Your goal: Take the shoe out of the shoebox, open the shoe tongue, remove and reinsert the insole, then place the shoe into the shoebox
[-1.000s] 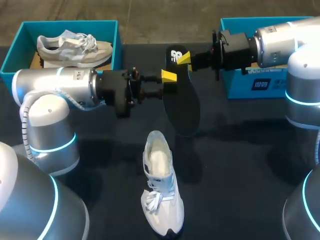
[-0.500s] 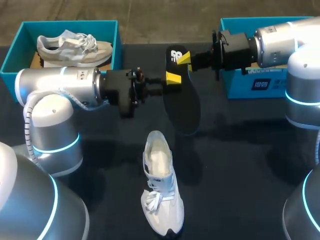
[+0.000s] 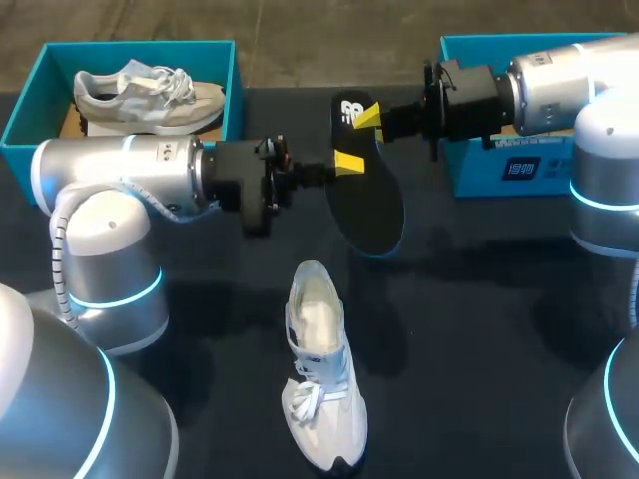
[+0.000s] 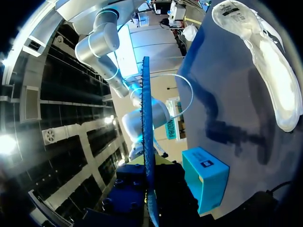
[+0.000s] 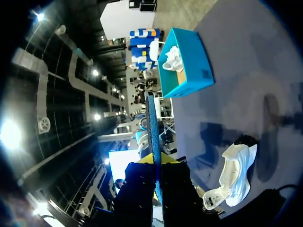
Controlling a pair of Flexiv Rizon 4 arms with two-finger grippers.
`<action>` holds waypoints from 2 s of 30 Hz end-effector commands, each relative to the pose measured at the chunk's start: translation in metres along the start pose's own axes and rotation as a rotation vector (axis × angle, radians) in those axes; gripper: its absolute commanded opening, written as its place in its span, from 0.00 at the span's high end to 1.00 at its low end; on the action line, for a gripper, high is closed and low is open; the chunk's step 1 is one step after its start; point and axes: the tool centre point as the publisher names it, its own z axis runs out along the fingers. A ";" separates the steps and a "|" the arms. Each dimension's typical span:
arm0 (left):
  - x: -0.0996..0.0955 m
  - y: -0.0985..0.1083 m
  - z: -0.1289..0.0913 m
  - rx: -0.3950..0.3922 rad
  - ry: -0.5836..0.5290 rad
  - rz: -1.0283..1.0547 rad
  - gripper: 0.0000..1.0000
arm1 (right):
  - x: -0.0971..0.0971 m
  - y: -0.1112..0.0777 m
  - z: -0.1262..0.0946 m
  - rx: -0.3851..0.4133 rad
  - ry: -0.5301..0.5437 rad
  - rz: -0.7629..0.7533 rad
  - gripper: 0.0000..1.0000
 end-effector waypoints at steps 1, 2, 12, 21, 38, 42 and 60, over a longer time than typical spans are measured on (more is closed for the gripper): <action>0.000 0.000 0.003 -0.001 0.001 0.003 1.00 | 0.001 -0.001 0.001 0.000 0.002 -0.001 1.00; 0.000 -0.001 0.003 -0.001 0.001 0.004 1.00 | 0.001 -0.002 0.001 0.000 0.003 -0.002 1.00; -0.003 -0.006 -0.006 -0.012 0.015 0.015 1.00 | 0.002 -0.011 -0.014 -0.007 0.022 -0.039 0.00; 0.003 -0.014 -0.034 -0.046 0.046 -0.047 1.00 | -0.008 -0.034 -0.041 -0.025 0.017 -0.043 0.00; 0.001 -0.031 -0.067 -0.003 0.084 -0.102 1.00 | -0.019 -0.057 -0.051 -0.013 0.037 -0.043 0.00; 0.001 -0.031 -0.067 -0.003 0.084 -0.102 1.00 | -0.019 -0.057 -0.051 -0.013 0.037 -0.043 0.00; -0.007 -0.037 -0.097 0.013 0.090 -0.639 1.00 | -0.019 -0.057 -0.051 -0.013 0.037 -0.043 0.00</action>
